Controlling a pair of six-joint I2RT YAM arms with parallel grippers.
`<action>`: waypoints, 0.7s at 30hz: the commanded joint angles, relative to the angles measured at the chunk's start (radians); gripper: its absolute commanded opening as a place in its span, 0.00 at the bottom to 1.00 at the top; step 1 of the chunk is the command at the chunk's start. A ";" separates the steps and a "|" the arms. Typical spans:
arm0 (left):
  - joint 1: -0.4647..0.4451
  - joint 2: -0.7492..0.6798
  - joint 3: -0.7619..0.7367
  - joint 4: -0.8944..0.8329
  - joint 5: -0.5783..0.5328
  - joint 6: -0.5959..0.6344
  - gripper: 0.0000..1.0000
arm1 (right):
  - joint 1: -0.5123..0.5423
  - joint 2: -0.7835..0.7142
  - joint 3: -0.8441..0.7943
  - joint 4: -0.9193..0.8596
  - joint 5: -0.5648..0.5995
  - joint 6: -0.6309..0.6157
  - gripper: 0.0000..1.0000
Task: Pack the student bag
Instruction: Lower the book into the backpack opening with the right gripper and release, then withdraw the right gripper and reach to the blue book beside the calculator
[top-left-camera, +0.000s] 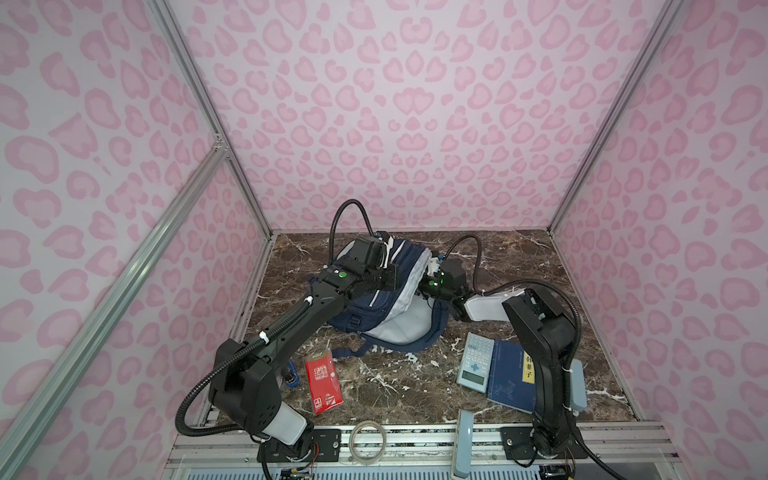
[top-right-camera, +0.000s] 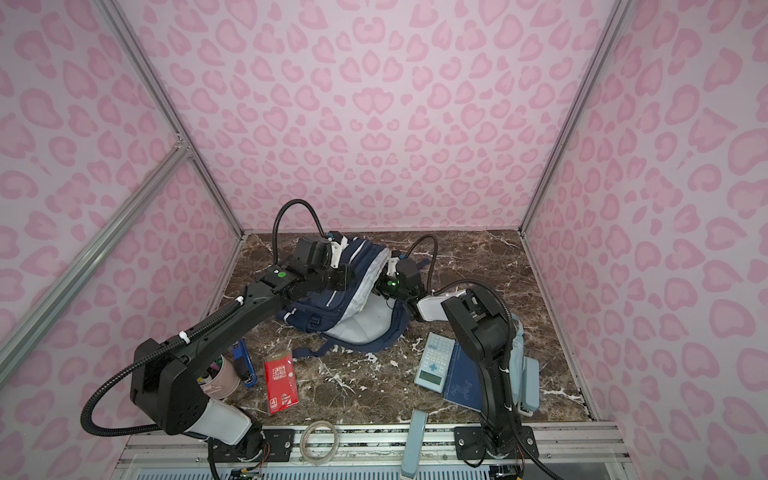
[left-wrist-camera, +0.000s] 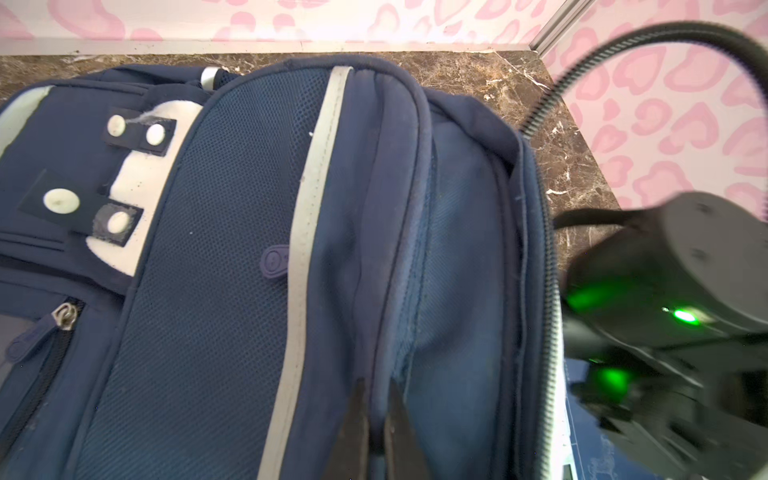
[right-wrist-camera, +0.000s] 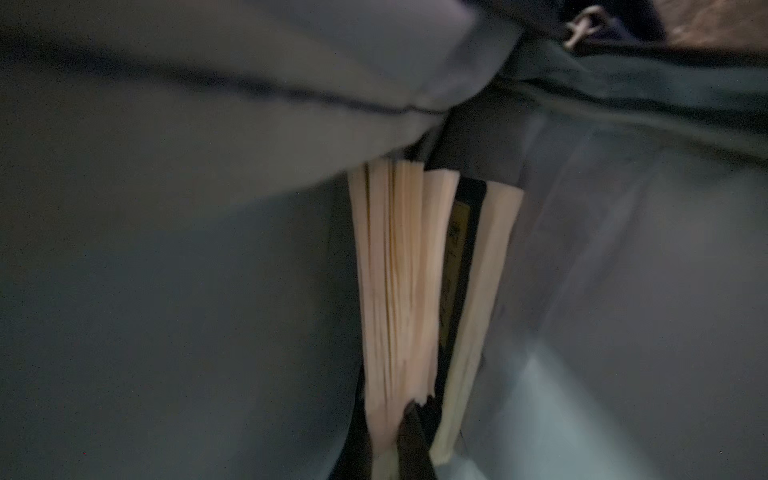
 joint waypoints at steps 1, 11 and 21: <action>0.005 -0.019 0.012 0.076 0.056 -0.015 0.03 | 0.030 0.089 0.115 -0.089 0.019 -0.018 0.15; 0.018 -0.004 -0.083 0.166 0.037 -0.069 0.03 | 0.030 -0.049 0.002 -0.315 0.063 -0.164 0.70; -0.006 0.061 -0.220 0.297 0.010 -0.132 0.05 | 0.004 -0.559 -0.341 -0.717 0.225 -0.405 0.71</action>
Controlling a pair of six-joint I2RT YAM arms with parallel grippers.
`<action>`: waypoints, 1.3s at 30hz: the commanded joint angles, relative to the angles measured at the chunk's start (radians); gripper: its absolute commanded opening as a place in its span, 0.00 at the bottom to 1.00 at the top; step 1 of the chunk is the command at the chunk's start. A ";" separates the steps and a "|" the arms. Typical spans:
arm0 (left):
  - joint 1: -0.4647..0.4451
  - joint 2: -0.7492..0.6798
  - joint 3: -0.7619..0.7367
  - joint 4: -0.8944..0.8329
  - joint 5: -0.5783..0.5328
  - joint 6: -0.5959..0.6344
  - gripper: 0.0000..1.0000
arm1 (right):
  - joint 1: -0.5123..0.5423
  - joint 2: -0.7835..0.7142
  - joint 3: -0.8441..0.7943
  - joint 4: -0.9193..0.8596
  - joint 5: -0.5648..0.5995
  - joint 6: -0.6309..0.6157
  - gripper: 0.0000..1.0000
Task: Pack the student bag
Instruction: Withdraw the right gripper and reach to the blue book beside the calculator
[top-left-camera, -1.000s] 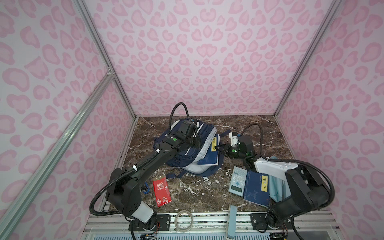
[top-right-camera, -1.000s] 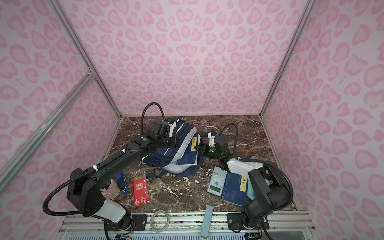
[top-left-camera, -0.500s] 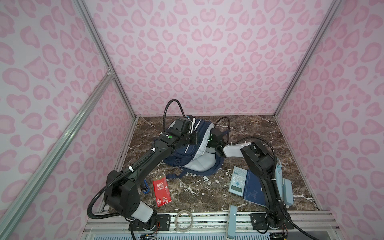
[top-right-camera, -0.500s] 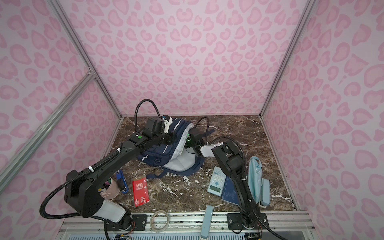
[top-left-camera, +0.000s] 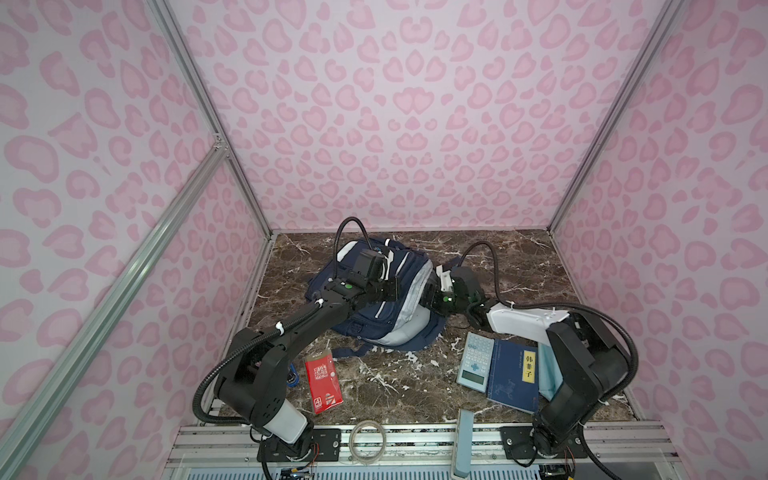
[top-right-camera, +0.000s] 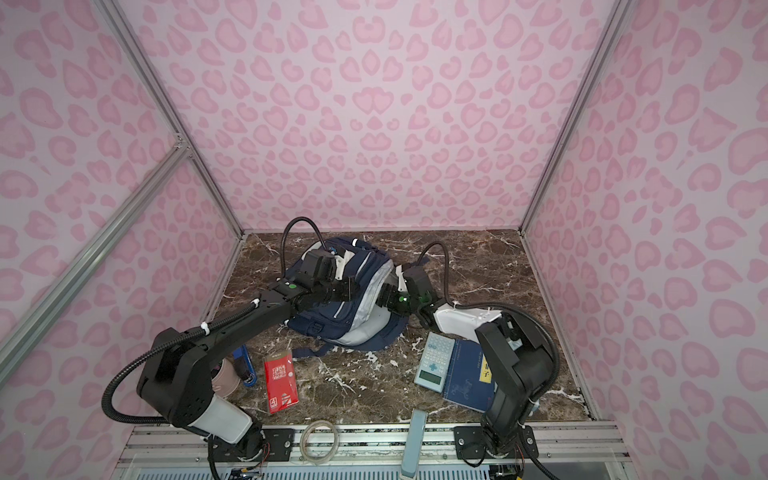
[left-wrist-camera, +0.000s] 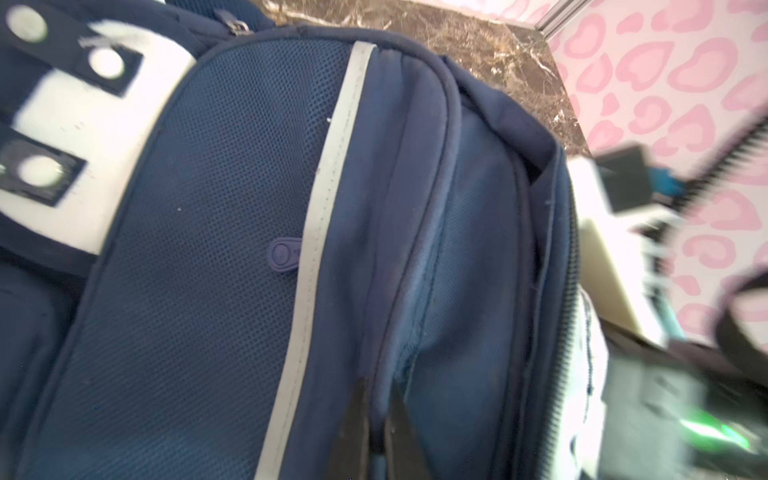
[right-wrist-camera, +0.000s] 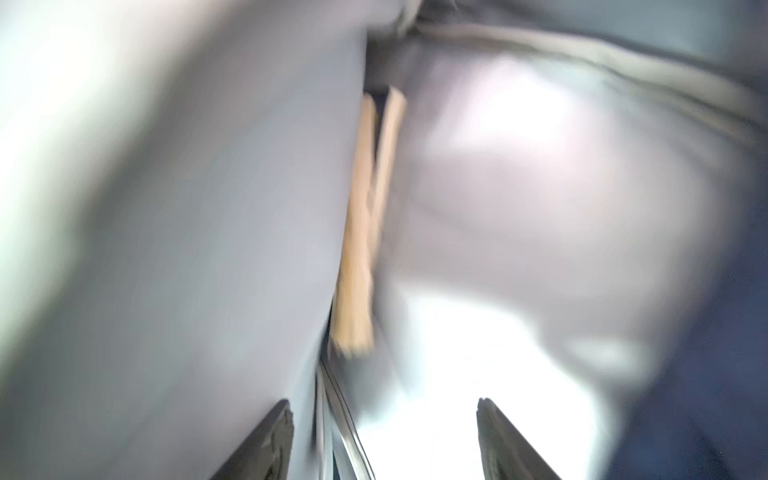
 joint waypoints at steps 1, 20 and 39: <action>-0.016 0.009 -0.028 0.079 -0.068 -0.028 0.09 | 0.012 -0.133 -0.039 -0.253 0.149 -0.152 0.72; -0.356 -0.097 -0.119 0.218 -0.137 -0.196 0.98 | -0.145 -0.639 -0.275 -0.883 0.486 -0.072 0.99; -0.464 -0.074 -0.179 0.336 -0.142 -0.257 0.99 | -0.329 -0.797 -0.426 -1.055 0.623 0.124 0.99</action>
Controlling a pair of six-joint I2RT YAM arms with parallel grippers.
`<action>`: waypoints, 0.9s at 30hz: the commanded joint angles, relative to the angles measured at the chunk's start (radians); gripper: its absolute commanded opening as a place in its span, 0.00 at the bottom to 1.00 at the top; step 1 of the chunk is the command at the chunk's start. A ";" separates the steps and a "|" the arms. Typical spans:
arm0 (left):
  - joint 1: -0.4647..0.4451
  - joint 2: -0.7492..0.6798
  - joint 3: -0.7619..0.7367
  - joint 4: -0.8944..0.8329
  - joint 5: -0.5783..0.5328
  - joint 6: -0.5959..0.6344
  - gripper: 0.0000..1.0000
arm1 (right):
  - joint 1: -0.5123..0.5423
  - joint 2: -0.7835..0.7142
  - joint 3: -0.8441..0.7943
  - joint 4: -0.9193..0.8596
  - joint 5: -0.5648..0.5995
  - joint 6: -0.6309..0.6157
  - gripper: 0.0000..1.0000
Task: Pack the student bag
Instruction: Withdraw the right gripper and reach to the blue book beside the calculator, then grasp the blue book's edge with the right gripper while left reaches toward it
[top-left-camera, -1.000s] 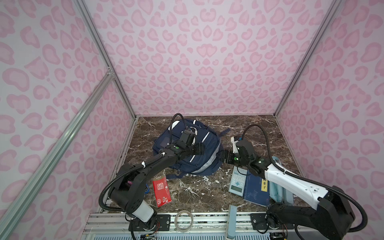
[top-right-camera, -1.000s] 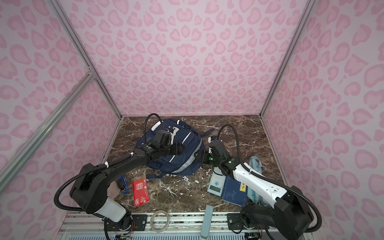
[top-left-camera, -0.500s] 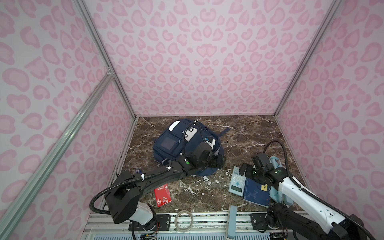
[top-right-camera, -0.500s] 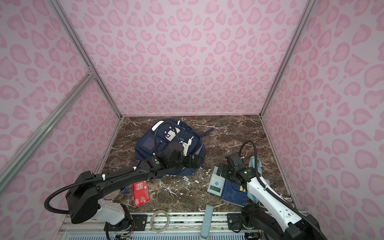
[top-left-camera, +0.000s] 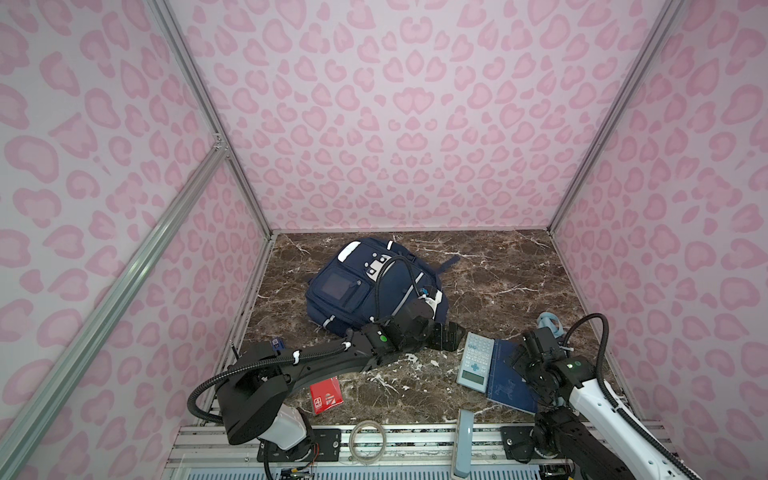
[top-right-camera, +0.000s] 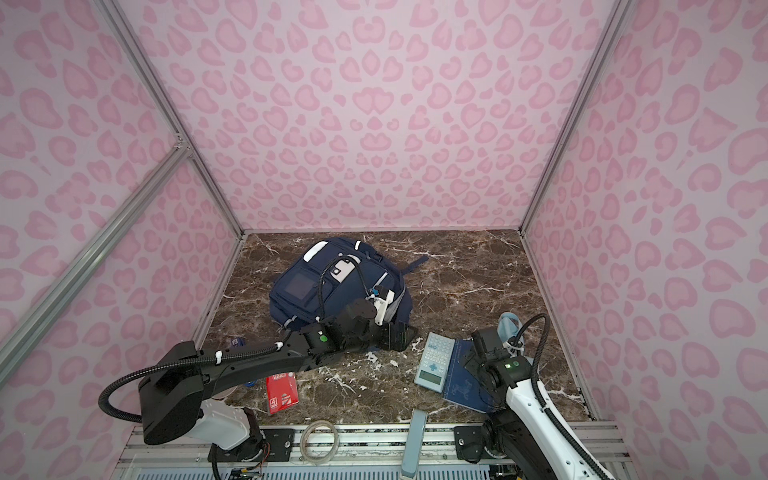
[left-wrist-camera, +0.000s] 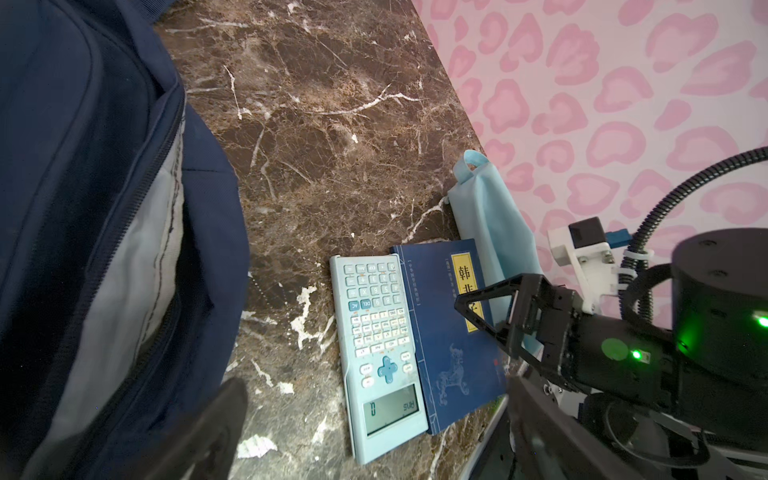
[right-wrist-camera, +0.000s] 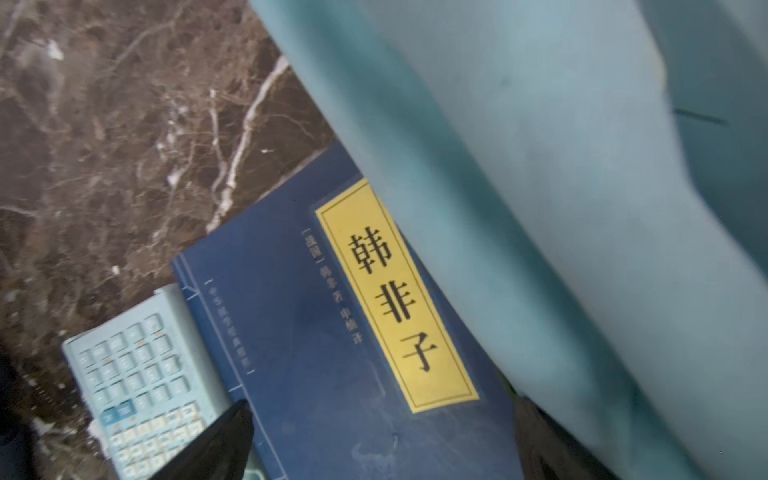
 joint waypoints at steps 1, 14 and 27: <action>0.001 0.003 -0.002 0.057 0.005 -0.004 0.99 | -0.015 0.055 0.002 0.014 0.073 -0.051 0.99; 0.006 0.081 0.038 0.055 0.015 0.009 0.99 | -0.056 0.247 -0.066 0.322 -0.124 -0.146 0.85; 0.036 0.392 0.317 -0.094 0.039 0.128 0.92 | -0.112 0.629 0.134 0.395 -0.124 -0.270 0.46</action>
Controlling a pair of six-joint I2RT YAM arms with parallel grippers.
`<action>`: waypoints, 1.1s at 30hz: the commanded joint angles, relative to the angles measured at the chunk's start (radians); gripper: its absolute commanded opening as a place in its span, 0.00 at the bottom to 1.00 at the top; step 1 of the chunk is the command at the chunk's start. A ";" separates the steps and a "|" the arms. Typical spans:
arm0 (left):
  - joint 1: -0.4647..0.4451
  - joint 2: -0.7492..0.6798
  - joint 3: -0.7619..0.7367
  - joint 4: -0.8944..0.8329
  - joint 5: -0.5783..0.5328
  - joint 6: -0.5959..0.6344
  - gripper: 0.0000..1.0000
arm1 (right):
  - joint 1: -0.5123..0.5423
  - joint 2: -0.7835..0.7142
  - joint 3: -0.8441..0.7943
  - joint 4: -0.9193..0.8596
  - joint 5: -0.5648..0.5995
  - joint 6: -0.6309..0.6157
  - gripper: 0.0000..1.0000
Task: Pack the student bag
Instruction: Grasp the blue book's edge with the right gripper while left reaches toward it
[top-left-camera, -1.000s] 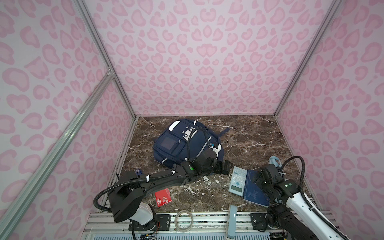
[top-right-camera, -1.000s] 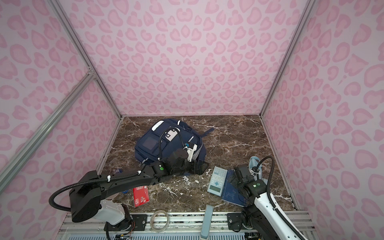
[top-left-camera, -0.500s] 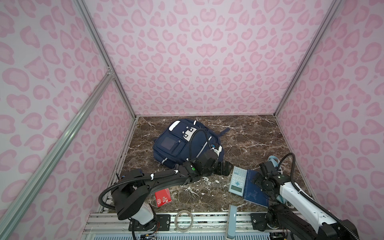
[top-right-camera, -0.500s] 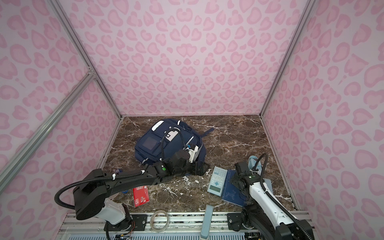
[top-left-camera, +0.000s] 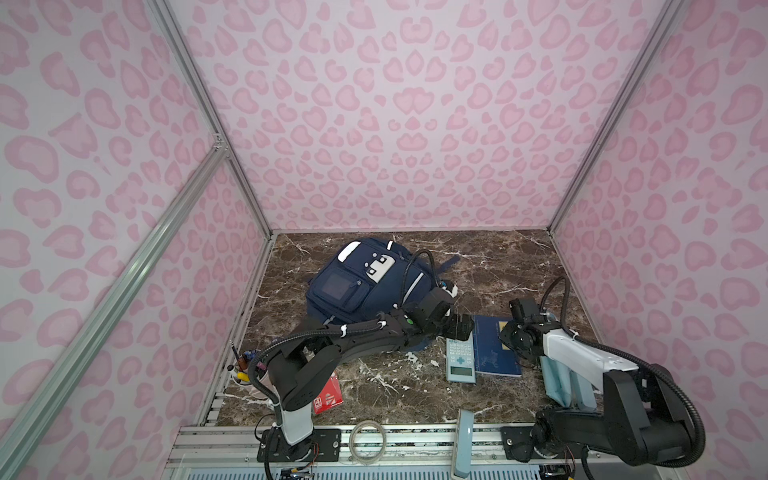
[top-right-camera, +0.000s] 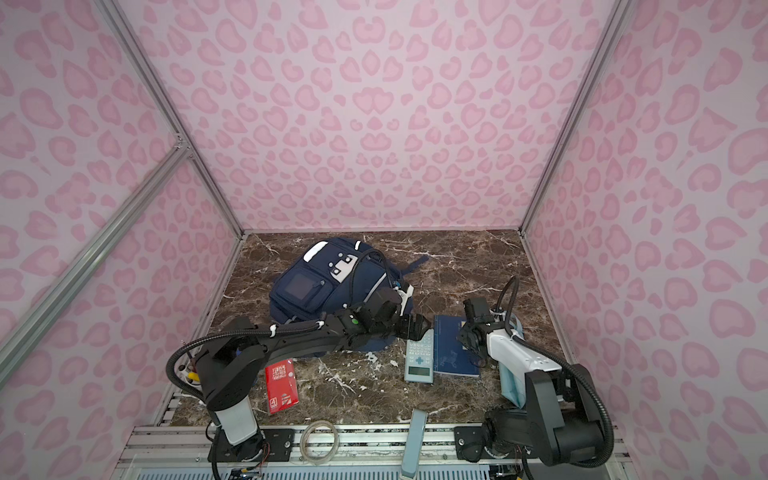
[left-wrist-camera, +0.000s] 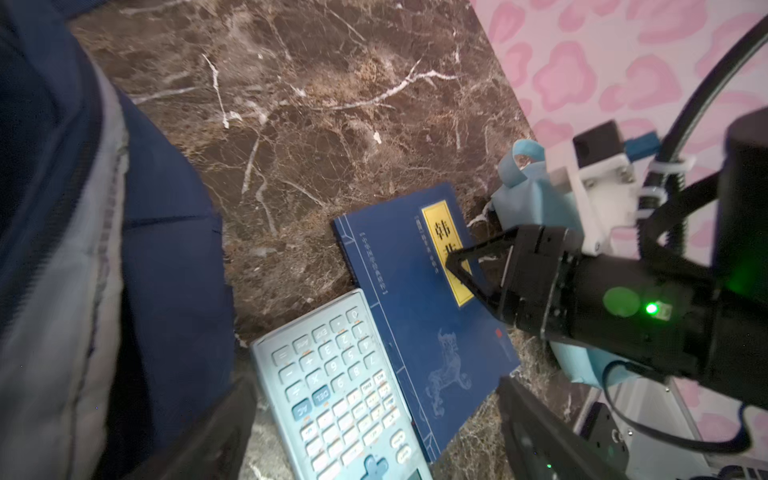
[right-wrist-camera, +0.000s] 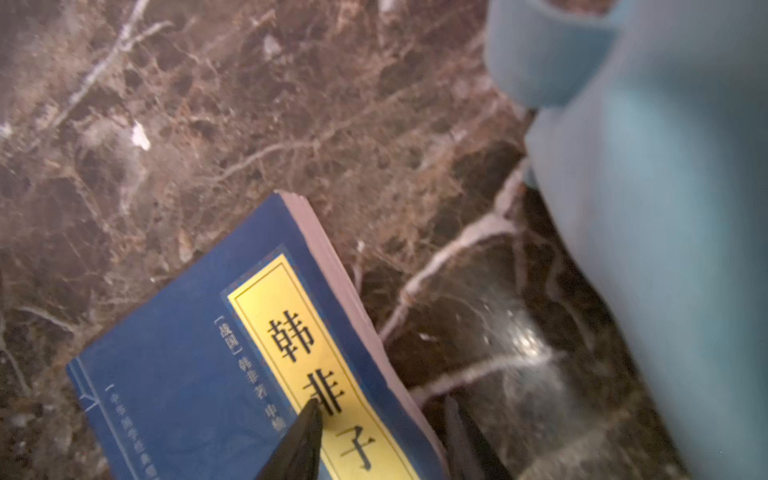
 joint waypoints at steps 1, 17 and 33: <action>0.003 0.067 0.068 -0.052 0.014 0.045 0.92 | -0.029 0.072 0.006 -0.081 -0.092 -0.056 0.45; 0.056 0.434 0.408 -0.149 0.153 -0.027 0.67 | -0.132 0.250 0.182 -0.004 -0.246 -0.183 0.43; 0.087 0.556 0.630 -0.132 0.208 -0.074 0.65 | -0.257 0.262 0.150 0.054 -0.423 -0.320 0.30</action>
